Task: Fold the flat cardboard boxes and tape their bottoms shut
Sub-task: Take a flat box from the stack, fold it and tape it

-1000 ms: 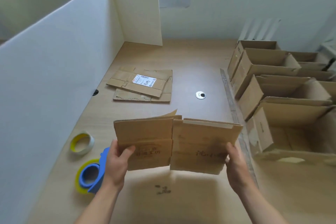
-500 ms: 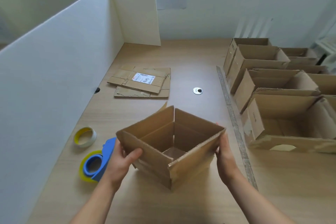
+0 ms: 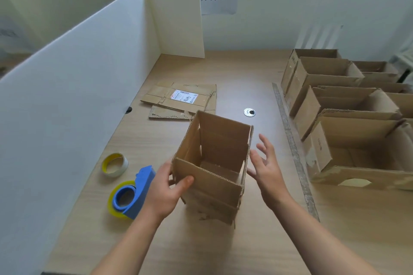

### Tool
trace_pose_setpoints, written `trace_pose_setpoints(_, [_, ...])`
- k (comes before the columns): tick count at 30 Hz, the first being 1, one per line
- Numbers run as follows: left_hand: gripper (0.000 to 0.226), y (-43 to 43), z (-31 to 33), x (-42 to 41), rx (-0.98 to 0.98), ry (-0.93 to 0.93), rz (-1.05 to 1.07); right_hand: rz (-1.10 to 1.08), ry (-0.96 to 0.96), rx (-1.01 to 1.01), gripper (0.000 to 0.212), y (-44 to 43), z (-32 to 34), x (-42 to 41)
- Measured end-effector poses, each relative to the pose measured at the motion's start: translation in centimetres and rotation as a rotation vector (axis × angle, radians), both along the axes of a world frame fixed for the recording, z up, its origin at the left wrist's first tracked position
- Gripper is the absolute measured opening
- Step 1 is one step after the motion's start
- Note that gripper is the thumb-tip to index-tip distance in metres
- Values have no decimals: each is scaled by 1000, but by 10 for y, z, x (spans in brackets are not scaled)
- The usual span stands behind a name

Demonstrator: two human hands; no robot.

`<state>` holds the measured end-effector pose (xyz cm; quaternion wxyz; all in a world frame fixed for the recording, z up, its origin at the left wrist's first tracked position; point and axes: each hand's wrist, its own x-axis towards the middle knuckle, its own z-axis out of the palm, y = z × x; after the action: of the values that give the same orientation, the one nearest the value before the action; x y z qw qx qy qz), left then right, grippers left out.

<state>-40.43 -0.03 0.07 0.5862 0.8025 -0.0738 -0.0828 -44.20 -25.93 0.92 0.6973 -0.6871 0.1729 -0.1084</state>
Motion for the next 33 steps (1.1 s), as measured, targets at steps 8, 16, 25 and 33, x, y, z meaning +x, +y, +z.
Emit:
trace_pose_setpoints(8, [66, 4, 0, -12, 68, -143, 29, 136, -33, -43, 43, -6, 4, -17])
trace_pose_setpoints(16, [51, -1, 23, -10, 266, -382, -94, 181, 20, -92, 58, -9, 8, -15])
trace_pose_setpoints(25, [32, 3, 30, -7, 337, -440, -21, 166, 21, -123, 53, -15, 14, -5])
trace_pose_setpoints(33, [80, -16, 15, 4, 377, -352, 227, 122, 9, -145, 46, -35, 35, 47])
